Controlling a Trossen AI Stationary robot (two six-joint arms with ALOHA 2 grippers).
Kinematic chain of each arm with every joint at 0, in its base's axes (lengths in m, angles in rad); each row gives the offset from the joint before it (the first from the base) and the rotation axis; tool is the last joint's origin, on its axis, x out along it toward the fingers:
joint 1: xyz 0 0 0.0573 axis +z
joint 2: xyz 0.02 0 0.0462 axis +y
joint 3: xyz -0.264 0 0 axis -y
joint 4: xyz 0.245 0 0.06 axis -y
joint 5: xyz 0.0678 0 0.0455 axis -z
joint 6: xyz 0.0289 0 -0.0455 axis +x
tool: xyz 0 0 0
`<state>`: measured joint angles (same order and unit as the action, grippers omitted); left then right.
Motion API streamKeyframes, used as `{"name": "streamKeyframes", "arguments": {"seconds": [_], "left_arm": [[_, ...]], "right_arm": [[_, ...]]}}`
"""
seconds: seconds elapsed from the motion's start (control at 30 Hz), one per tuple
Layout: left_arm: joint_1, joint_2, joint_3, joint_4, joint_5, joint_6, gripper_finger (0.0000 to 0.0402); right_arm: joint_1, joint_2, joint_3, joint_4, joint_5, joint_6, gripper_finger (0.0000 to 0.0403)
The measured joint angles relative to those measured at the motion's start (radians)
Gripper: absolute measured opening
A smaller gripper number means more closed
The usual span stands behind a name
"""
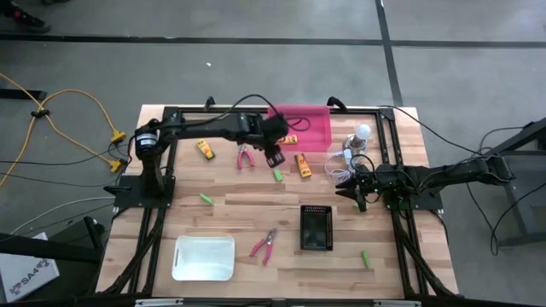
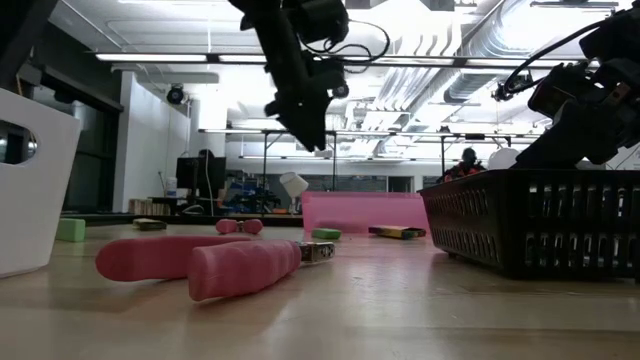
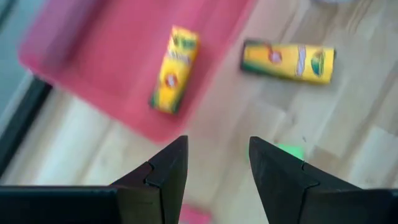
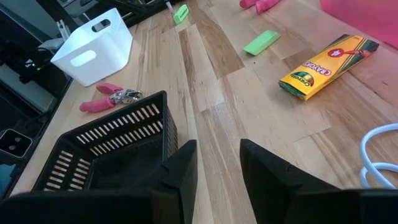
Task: Pick & Place School Supplies
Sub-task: Put the yellow crayon box into the pink bin
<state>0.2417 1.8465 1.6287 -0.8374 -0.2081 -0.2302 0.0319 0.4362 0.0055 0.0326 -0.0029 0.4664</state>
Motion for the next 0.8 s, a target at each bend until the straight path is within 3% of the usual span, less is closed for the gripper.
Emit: {"name": "streamKeyframes", "arguments": {"seconds": [0.2,0.4,0.8], "left_arm": [[0.008,0.000,0.000,-0.096,0.010,-0.075,0.0164],[0.043,0.000,0.000,-0.157,0.117,-0.113,0.0164],[0.072,-0.010,-0.006,-0.351,0.036,-0.318,0.0164]], "right_arm": [[0.000,0.000,0.000,0.000,0.000,0.000,0.0110],[0.000,0.000,0.000,0.000,0.000,0.000,0.0110],[0.000,0.000,0.000,0.000,0.000,0.000,0.0110]]}}
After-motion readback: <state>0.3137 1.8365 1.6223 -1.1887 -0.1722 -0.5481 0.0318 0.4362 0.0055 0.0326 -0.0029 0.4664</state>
